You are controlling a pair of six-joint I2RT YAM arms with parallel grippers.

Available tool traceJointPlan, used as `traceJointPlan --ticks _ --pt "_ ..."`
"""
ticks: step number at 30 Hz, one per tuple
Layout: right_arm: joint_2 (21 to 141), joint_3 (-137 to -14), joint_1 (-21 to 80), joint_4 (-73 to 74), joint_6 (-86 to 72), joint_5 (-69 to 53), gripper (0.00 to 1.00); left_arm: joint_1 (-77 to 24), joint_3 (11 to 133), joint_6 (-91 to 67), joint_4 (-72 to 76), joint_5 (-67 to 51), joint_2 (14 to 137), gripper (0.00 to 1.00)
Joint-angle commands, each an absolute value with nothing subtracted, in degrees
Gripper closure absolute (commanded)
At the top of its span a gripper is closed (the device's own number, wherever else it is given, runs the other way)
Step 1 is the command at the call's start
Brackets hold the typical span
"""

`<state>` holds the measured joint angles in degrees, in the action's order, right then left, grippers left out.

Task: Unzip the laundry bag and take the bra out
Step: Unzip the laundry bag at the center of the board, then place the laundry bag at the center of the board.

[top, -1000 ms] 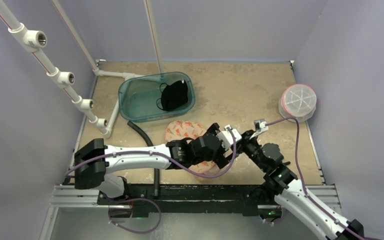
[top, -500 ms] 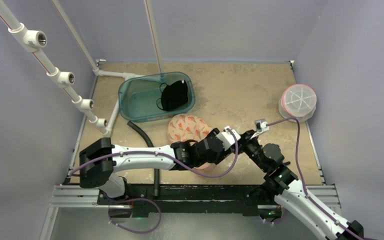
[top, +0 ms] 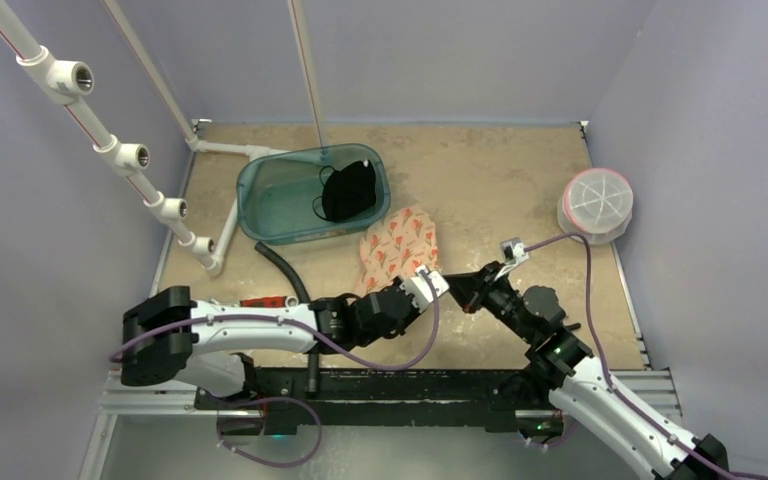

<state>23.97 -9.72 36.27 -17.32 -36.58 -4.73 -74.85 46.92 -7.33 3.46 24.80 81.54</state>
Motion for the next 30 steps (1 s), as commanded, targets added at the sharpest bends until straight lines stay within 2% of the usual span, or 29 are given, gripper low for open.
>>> traceJointPlan --ticks 1,20,30 --pt "25.7 -9.0 36.2 -23.9 -37.0 -6.6 1.00 -75.6 41.4 -6.3 7.3 24.7 75.5 1.00" --pt "31.1 -7.9 36.2 -25.0 -36.6 -3.4 1.00 -76.0 36.5 -5.3 6.6 27.2 72.2 1.00" --pt "37.0 -6.0 36.2 -28.4 -37.7 -1.3 1.00 -81.0 34.3 -1.9 7.8 29.6 72.7 1.00"
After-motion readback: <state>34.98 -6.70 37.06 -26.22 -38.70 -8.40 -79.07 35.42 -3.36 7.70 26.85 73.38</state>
